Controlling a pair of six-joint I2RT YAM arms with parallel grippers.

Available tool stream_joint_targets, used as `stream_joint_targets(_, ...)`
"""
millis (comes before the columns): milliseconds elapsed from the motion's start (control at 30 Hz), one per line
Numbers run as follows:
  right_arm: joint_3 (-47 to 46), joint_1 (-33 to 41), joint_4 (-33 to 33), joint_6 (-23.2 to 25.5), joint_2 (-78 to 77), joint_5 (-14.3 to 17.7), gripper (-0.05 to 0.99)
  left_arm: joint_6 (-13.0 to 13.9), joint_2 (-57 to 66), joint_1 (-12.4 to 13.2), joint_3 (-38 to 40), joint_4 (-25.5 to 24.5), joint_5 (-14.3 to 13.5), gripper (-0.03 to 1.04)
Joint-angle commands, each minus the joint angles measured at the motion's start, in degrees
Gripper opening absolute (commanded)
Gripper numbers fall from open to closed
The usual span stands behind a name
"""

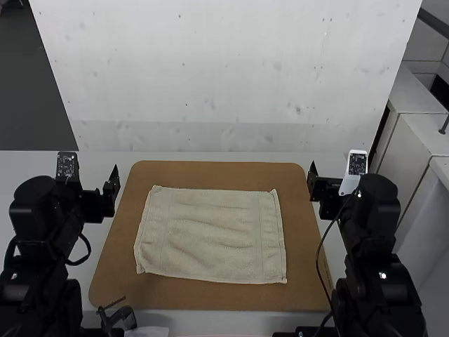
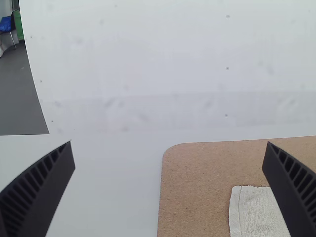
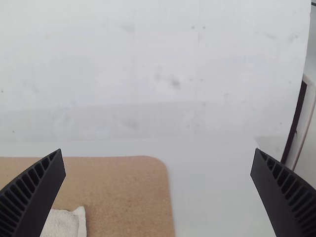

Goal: Fold the towel.

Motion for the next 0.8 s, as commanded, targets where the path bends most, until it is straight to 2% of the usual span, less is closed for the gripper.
stream_joint_targets(0,1.31,-0.64,-1.49,3.95,0.54,1.33,0.96,-0.56,-0.97,0.32,0.53,1.95,-1.78,0.97)
stream_joint_targets(433,1.22,-0.46,-1.49,3.68,0.54,1.86,0.96,-0.48,-1.06,0.23,0.53,1.77,-1.7,0.97)
stream_joint_targets(567,1.49,0.07,-2.02,3.42,-0.86,1.77,0.96,1.02,-1.15,0.14,0.79,1.68,0.06,0.98)
stream_joint_targets(633,1.57,0.24,-2.11,3.42,-1.04,1.24,0.96,1.02,-1.41,0.14,2.72,-0.86,1.91,0.98)
stream_joint_targets(700,1.66,0.24,-1.85,3.42,-0.42,-0.08,0.96,1.11,1.4,0.14,5.63,-2.1,1.91,0.99)
stream_joint_targets(767,1.92,0.42,-0.44,3.42,2.74,-1.75,0.96,1.02,7.11,-0.03,9.14,-3.76,3.31,0.99)
